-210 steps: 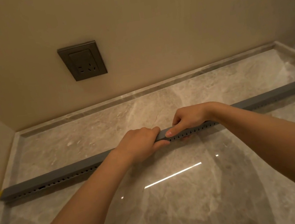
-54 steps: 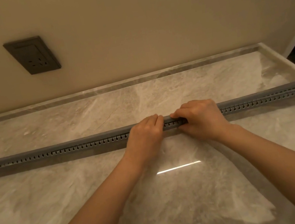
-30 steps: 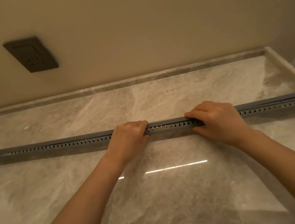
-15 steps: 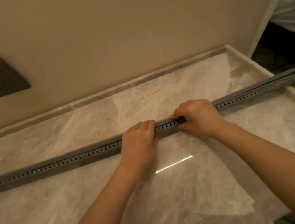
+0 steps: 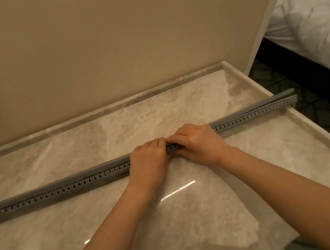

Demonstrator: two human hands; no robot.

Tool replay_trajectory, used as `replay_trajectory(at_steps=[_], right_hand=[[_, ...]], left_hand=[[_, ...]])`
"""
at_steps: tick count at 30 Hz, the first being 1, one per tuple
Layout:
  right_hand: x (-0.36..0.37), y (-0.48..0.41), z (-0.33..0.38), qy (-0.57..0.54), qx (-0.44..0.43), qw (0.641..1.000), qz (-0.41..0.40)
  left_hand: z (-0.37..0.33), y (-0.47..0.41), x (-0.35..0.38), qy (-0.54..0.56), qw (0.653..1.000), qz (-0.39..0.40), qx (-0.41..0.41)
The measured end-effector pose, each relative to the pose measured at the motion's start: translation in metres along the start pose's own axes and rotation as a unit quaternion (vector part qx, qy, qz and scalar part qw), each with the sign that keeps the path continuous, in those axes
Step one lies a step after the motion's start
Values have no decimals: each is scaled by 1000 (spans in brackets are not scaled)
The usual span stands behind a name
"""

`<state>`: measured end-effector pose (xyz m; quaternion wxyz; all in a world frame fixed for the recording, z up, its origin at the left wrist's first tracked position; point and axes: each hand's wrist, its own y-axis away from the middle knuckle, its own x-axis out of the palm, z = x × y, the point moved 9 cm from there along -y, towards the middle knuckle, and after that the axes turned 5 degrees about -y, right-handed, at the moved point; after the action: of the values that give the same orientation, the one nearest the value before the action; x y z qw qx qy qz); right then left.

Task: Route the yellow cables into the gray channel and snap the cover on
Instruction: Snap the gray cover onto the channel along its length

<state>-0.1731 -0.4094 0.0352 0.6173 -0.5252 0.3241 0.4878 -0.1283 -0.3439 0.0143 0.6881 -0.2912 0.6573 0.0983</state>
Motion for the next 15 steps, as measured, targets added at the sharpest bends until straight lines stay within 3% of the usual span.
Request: replay_trajectory(at_steps=[5,10,15], right_hand=[[-2,4,-12,-4,-50,998,38],[-7,11,-58,72,-9,991,115],[-14,14,-77,79,19,986,146]], left_hand=[[1,-2,-3,-10,1000,5,-12],[4,-4,3,-16,999,20,-29],[7,-7,10,-29,997,47,-46]])
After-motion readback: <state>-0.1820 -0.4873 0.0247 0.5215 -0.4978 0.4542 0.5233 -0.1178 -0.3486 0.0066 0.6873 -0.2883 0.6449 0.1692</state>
